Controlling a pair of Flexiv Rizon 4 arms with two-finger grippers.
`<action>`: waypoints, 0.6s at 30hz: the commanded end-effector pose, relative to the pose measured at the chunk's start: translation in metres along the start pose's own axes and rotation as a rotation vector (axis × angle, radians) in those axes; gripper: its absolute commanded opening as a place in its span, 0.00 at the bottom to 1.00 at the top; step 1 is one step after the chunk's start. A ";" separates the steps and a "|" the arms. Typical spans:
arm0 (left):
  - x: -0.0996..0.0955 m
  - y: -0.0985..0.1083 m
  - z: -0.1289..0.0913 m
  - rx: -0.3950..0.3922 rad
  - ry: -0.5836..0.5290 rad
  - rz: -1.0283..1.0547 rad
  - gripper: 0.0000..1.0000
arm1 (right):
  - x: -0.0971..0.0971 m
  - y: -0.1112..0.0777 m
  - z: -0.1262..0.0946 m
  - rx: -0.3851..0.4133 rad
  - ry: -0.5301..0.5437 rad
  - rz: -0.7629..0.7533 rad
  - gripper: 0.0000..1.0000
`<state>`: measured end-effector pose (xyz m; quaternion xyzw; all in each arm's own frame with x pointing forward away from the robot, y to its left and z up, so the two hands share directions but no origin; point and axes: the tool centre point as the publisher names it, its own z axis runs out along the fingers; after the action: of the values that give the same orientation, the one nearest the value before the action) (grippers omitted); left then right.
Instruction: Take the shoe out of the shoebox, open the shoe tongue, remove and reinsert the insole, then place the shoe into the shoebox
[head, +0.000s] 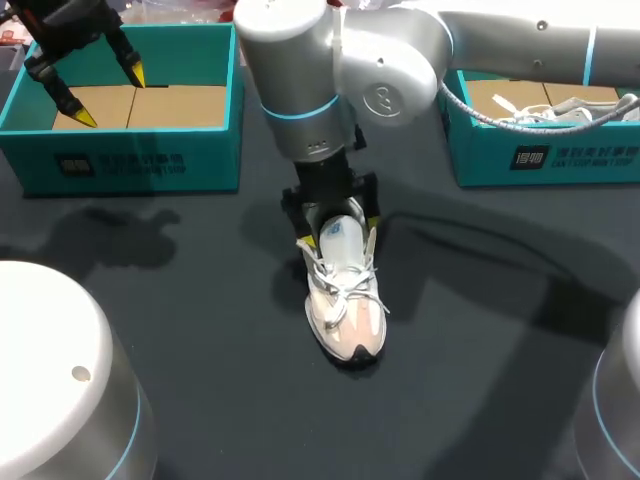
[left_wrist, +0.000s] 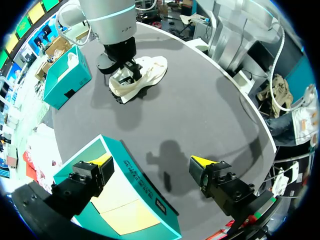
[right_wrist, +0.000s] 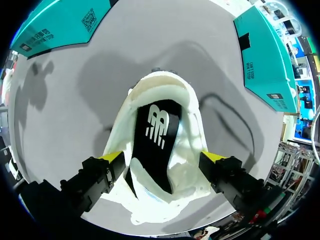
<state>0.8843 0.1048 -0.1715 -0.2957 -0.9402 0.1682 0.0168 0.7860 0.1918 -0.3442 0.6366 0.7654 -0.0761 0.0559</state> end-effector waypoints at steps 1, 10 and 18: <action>0.000 0.000 0.000 -0.003 0.001 0.001 1.00 | -0.005 -0.011 -0.006 -0.010 -0.003 0.013 1.00; 0.000 0.000 0.000 -0.003 0.001 0.001 1.00 | -0.011 -0.020 -0.011 -0.012 0.005 0.029 1.00; 0.000 0.000 0.000 -0.003 0.001 0.001 1.00 | -0.009 -0.027 -0.016 -0.005 0.006 0.035 1.00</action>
<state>0.8843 0.1048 -0.1715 -0.2958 -0.9402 0.1682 0.0168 0.7654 0.1837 -0.3265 0.6485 0.7555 -0.0736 0.0573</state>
